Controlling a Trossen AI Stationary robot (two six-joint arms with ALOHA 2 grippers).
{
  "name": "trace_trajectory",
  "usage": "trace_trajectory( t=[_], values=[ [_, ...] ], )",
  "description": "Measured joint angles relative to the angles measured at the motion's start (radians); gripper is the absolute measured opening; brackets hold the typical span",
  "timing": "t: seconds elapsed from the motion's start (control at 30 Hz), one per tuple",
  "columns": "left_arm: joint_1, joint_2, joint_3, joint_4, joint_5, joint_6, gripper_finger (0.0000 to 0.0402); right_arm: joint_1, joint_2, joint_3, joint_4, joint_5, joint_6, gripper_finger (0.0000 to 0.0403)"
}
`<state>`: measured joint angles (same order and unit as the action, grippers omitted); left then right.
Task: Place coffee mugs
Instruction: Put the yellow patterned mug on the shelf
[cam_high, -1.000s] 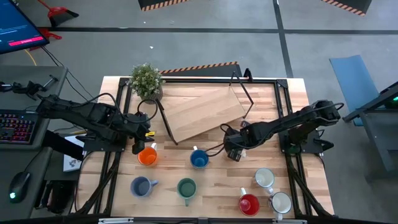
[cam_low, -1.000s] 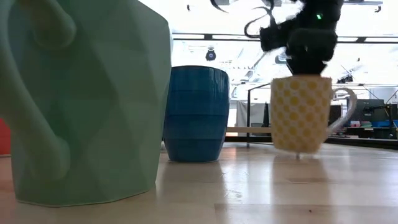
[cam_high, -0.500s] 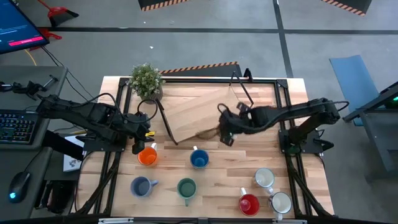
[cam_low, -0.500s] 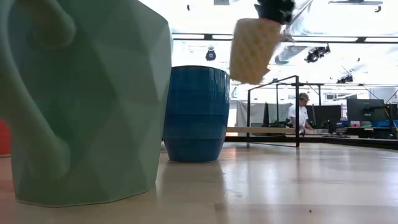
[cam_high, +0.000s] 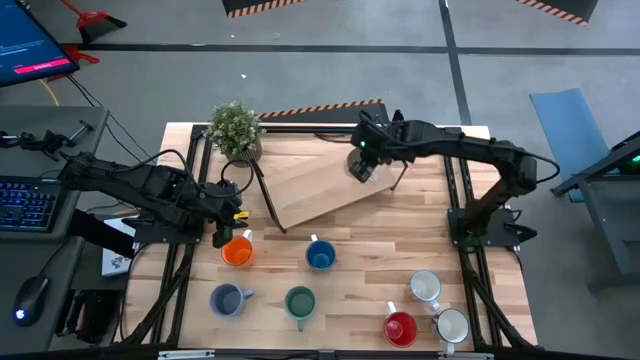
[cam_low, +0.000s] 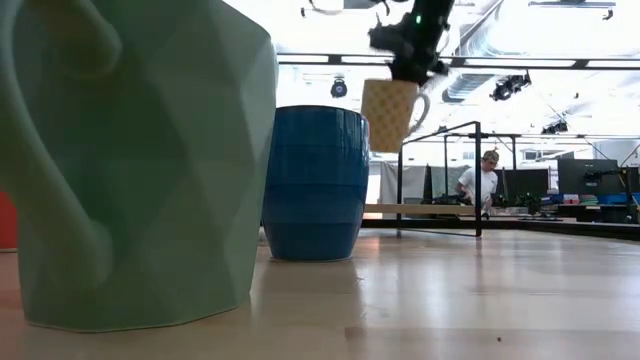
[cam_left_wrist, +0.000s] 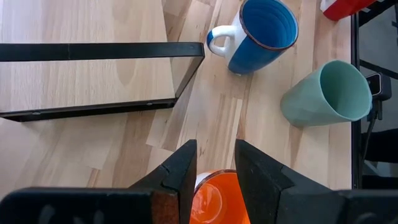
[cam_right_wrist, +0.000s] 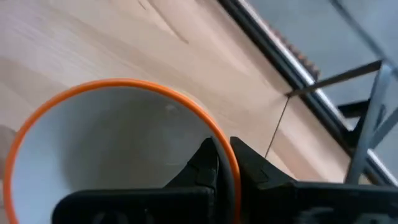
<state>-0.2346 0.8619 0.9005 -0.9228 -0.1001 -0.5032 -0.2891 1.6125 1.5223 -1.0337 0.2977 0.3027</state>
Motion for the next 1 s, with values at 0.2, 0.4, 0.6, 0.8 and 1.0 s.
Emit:
trace_trajectory(
  t=[0.2,0.4,0.6,0.8,1.0],
  values=[
    [0.0,0.0,0.0,0.0,0.0,0.0,0.0099,-0.062,0.123,-0.002,-0.033,-0.066,-0.052,0.0],
    [0.0,0.0,0.0,0.0,0.0,0.0,0.0099,-0.073,0.175,-0.002,-0.028,-0.065,-0.086,0.0],
    [0.0,0.0,0.0,0.0,0.0,0.0,0.0099,-0.091,0.175,-0.002,-0.019,-0.068,-0.102,0.0],
    [0.0,0.0,0.0,0.0,0.0,0.001,0.0099,-0.116,0.175,-0.002,-0.009,-0.069,-0.102,0.0019],
    [0.0,0.0,0.0,0.0,0.0,0.0,0.0099,-0.134,0.175,-0.001,0.031,-0.064,-0.128,0.0054]
  ],
)
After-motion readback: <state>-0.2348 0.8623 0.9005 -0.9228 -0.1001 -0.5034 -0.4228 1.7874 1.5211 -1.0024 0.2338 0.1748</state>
